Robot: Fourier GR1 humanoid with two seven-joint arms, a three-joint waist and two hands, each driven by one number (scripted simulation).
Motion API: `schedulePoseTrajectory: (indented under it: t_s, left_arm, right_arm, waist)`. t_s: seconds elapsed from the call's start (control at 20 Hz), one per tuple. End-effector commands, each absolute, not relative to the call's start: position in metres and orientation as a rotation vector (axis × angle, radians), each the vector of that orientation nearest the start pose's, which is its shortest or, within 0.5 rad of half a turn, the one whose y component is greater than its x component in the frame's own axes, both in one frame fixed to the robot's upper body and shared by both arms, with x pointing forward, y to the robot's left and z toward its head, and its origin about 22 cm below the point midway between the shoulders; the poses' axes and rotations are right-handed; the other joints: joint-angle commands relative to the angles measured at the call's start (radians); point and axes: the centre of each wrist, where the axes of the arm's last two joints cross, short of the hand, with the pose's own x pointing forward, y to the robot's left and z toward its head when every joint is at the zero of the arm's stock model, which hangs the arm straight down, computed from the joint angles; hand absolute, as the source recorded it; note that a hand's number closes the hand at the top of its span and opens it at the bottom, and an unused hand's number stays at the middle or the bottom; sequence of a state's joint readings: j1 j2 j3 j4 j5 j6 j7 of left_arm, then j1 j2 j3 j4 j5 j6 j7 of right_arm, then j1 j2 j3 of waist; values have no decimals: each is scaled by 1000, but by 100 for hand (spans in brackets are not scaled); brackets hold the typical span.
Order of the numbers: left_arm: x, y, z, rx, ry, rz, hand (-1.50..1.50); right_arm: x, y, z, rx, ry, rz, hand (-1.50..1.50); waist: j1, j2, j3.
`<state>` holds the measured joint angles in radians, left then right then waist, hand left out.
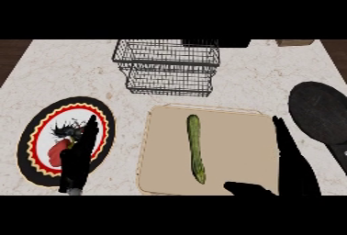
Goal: Pick the squash from the tray and place it in the tiered basket
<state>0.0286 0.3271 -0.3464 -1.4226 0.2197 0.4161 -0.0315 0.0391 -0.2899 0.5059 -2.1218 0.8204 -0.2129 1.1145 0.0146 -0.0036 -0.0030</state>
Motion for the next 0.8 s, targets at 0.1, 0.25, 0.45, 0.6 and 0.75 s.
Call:
schedulePoseTrajectory:
  t_s: [0.1,0.25,0.45,0.6,0.75]
  left_arm:
    - [217,246,-47,247,-1300,-43,0]
    - [204,249,-60,255,-1309,-38,0]
    - [205,248,-54,253,-1309,-22,0]
    - [209,243,-53,228,-1295,-38,0]
    - [223,254,-51,250,-1310,-24,0]
  right_arm:
    - [196,-107,119,-913,-994,392,-150]
    - [202,-90,103,-940,-927,471,-150]
    - [206,-80,88,-952,-792,539,-150]
    - [218,-78,97,-944,-770,546,-150]
    - [225,-73,98,-920,-768,563,-150]
  waist:
    - [1,5,0]
    - [3,6,0]
    - [5,5,0]
    - [2,6,1]
    - [-4,7,1]
